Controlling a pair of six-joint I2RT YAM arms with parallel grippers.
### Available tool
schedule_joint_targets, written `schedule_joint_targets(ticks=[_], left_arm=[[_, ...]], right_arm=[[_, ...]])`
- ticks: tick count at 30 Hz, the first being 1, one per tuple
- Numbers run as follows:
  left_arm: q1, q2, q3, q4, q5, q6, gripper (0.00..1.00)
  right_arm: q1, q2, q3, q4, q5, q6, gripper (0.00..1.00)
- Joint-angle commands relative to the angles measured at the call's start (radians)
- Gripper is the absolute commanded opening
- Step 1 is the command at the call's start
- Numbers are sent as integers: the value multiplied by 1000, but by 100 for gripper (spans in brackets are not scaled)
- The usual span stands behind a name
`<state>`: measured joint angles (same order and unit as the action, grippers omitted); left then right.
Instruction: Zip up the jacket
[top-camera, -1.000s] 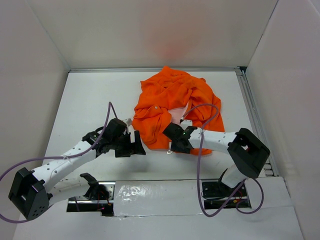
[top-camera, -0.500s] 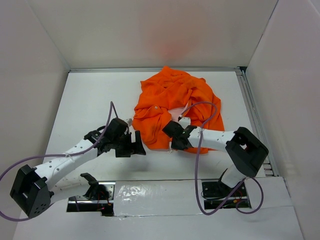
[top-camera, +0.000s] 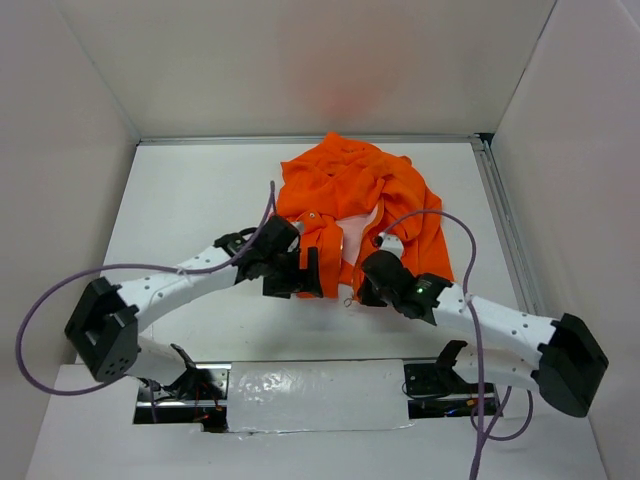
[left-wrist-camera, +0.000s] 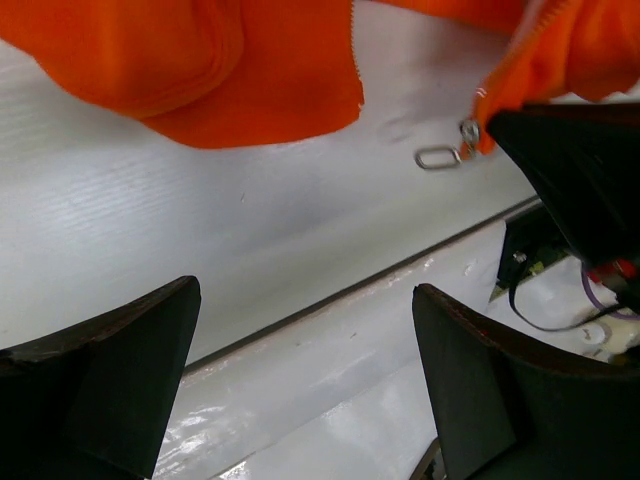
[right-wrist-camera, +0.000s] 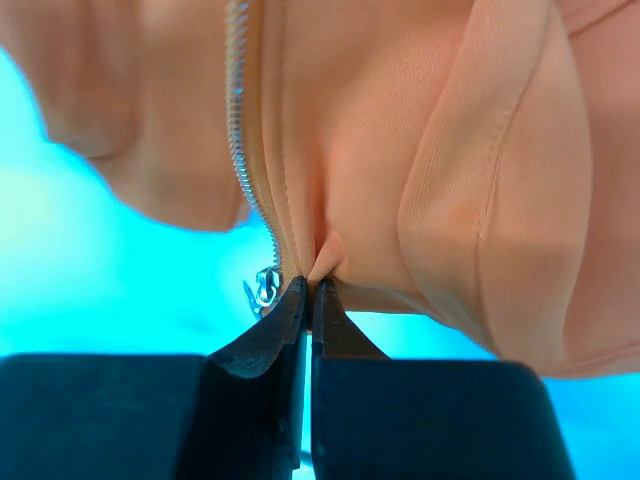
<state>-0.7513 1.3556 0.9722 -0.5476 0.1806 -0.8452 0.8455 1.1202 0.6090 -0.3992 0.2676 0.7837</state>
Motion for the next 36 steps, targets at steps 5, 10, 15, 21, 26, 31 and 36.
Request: schedule_joint_targets(ticks=[5, 10, 15, 21, 26, 31, 36], left_arm=[[-62, 258, 223, -101, -135, -49, 99], [-75, 398, 298, -113, -130, -74, 99], [-79, 522, 378, -175, -167, -130, 99], [-83, 600, 428, -215, -173, -179, 96], [-83, 645, 473, -285, -174, -273, 90], [-83, 697, 505, -316, -216, -308, 82], [-83, 706, 490, -241, -173, -269, 65]], right_arm=[[-23, -180, -66, -24, -2, -28, 0], [-52, -237, -104, -27, -22, -20, 0], [-74, -240, -117, -17, -44, -24, 0], [-80, -201, -127, -4, -50, -11, 0], [-83, -175, -124, -4, -48, -1, 0], [-80, -174, -130, -13, -45, 23, 0], [-80, -177, -144, -9, -51, 25, 0]])
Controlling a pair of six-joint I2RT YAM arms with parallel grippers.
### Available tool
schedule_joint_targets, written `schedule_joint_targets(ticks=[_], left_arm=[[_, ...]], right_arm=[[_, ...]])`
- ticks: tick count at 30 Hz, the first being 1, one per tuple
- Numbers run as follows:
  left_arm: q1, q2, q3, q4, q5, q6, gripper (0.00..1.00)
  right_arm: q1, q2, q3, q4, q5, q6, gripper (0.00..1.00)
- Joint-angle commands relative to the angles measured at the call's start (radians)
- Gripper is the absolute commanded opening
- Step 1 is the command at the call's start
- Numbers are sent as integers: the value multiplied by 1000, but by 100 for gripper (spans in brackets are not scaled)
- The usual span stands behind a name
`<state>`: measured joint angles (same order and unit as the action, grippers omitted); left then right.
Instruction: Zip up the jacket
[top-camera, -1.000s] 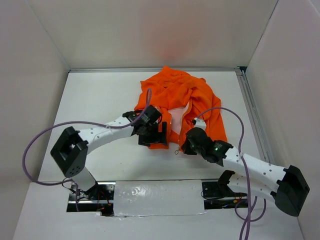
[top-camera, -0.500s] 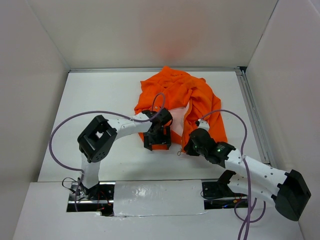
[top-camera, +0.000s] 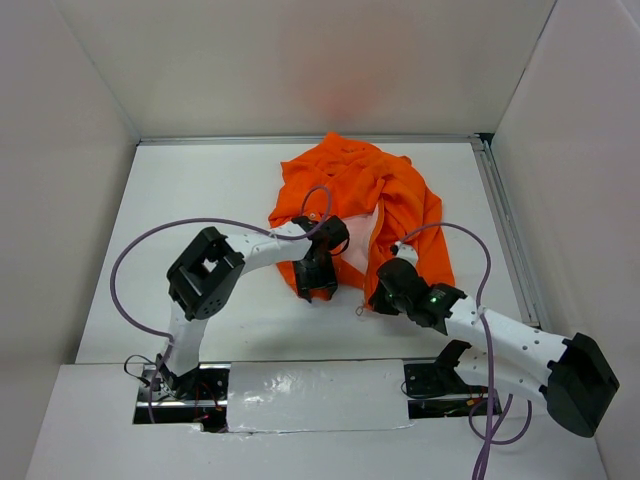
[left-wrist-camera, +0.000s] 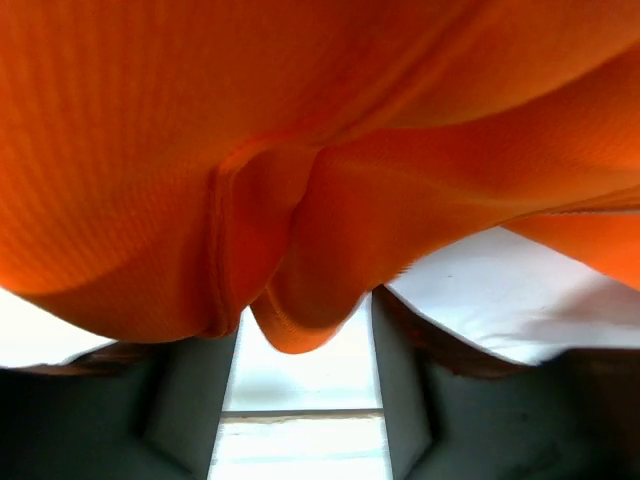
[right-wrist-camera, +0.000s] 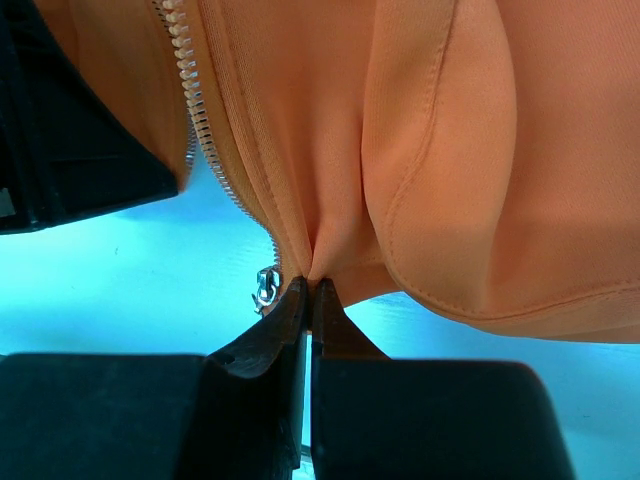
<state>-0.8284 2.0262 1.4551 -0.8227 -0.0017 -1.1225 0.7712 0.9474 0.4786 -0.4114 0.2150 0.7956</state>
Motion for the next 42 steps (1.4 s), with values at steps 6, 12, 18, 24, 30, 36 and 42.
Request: schedule_joint_targets(ticks=[6, 12, 18, 24, 30, 36, 42], left_arm=[[-6, -15, -39, 120, 49, 72, 0], [-6, -104, -75, 165, 83, 139, 0], [-8, -334, -142, 249, 117, 184, 0], [-8, -573, -268, 424, 184, 204, 0], [-15, -653, -354, 598, 235, 221, 0], [-35, -682, -424, 704, 212, 156, 0], [-47, -710, -499, 772, 203, 92, 0]], right_arm=[[-6, -6, -28, 43, -12, -15, 0], [-15, -19, -51, 166, -63, -119, 0], [-19, -88, -44, 291, -114, -197, 0], [-24, -174, -52, 379, -189, -187, 0], [-21, -344, -129, 471, -235, -121, 0], [-26, -397, -153, 474, -259, -61, 0], [-24, -355, -189, 520, -263, -22, 0]])
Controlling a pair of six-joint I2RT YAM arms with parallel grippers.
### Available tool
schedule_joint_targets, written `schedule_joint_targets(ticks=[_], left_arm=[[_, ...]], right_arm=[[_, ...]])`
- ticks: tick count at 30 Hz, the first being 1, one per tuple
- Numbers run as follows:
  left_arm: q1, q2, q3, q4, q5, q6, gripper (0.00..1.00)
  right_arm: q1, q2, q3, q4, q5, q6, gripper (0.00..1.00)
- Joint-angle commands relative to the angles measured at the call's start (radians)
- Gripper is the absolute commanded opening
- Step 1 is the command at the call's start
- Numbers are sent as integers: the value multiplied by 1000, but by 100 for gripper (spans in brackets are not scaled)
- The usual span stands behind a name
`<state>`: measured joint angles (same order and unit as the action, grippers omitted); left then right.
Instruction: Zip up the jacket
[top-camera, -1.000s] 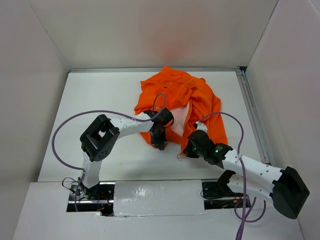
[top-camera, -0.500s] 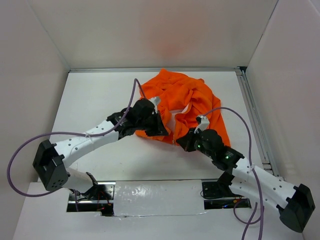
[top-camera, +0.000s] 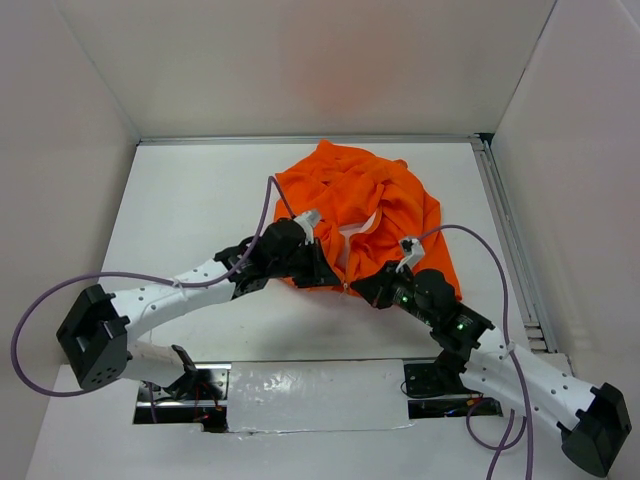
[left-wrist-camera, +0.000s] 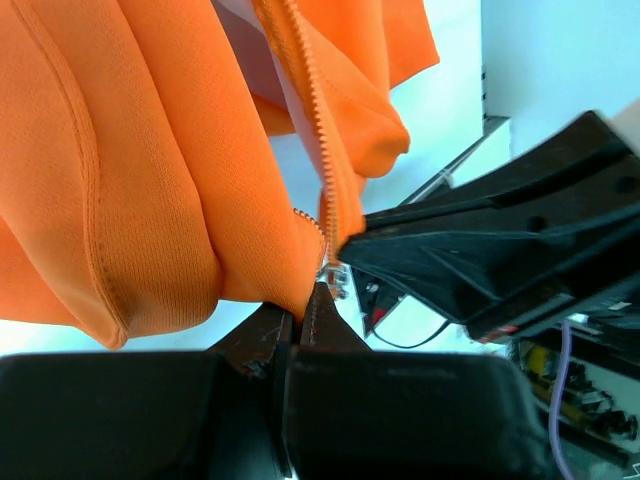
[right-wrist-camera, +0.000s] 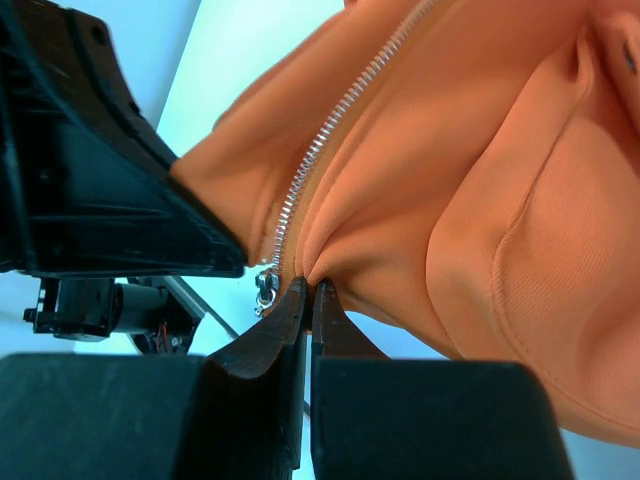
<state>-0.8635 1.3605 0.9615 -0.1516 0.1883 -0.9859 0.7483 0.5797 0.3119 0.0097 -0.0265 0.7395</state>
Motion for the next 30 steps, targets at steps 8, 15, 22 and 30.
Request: schedule_joint_targets(ticks=[8, 15, 22, 30], left_arm=[[-45, -67, -30, 95, -87, -106, 0], [-60, -64, -30, 75, -144, -102, 0], [-83, -43, -20, 64, -182, -119, 0], [-120, -23, -6, 46, -234, -154, 0]], right_arm=[[2, 48, -27, 110, -3, 41, 0], [10, 5, -40, 110, 11, 64, 0], [11, -21, -42, 81, 19, 70, 0], [10, 14, -22, 75, 23, 66, 0]])
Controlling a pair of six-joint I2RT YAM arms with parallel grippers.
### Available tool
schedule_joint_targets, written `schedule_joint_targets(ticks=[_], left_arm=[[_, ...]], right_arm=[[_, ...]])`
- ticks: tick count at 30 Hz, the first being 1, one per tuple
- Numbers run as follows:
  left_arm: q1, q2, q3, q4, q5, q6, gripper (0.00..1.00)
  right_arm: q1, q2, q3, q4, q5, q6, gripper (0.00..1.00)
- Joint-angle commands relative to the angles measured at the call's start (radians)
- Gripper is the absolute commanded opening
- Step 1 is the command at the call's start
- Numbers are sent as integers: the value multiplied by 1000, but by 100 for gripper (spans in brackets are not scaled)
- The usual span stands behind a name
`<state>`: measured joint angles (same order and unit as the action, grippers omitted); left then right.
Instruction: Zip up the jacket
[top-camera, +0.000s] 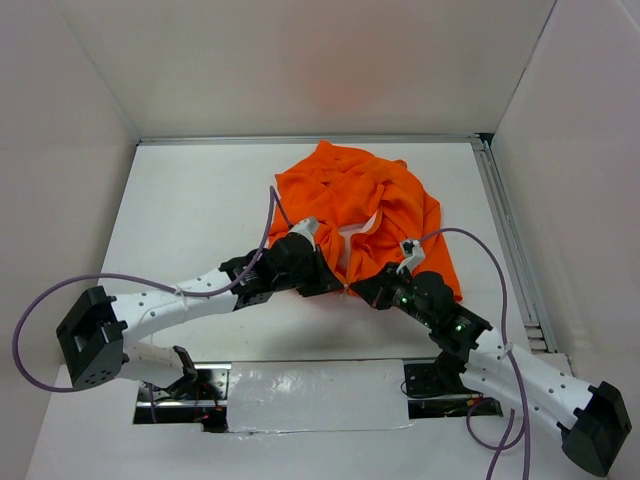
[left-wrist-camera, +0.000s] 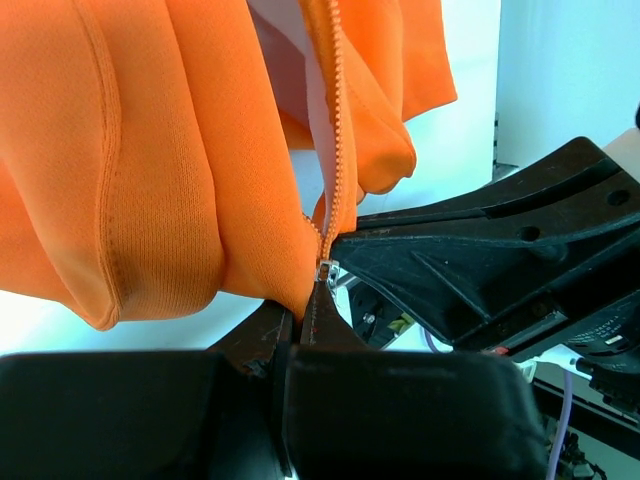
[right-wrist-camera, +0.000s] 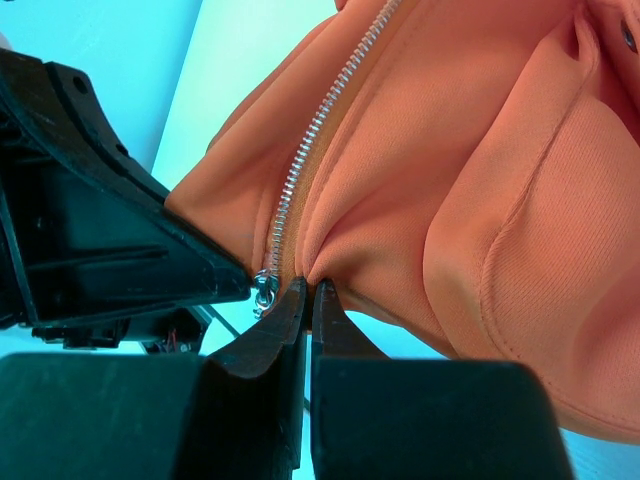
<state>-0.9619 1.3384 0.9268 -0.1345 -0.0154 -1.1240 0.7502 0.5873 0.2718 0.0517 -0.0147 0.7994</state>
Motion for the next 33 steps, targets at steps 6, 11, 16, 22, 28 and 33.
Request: schedule_joint_targets(ticks=[6, 11, 16, 22, 28, 33], left_arm=[[-46, 19, 64, -33, -73, -25, 0], [-47, 12, 63, -37, -107, -34, 0], [-46, -5, 67, -36, -132, -28, 0], [-46, -2, 73, -11, -127, -11, 0], [-46, 2, 72, -7, -121, -5, 0], [-47, 10, 60, 1, -120, -8, 0]], right_arm=[[8, 5, 29, 24, 48, -6, 0], [9, -13, 32, -21, 22, -9, 0], [8, -23, 30, -46, -16, -16, 0], [15, 17, 47, -62, -51, -20, 0], [21, 11, 50, -23, -45, -17, 0], [20, -6, 52, -9, -56, -6, 0]])
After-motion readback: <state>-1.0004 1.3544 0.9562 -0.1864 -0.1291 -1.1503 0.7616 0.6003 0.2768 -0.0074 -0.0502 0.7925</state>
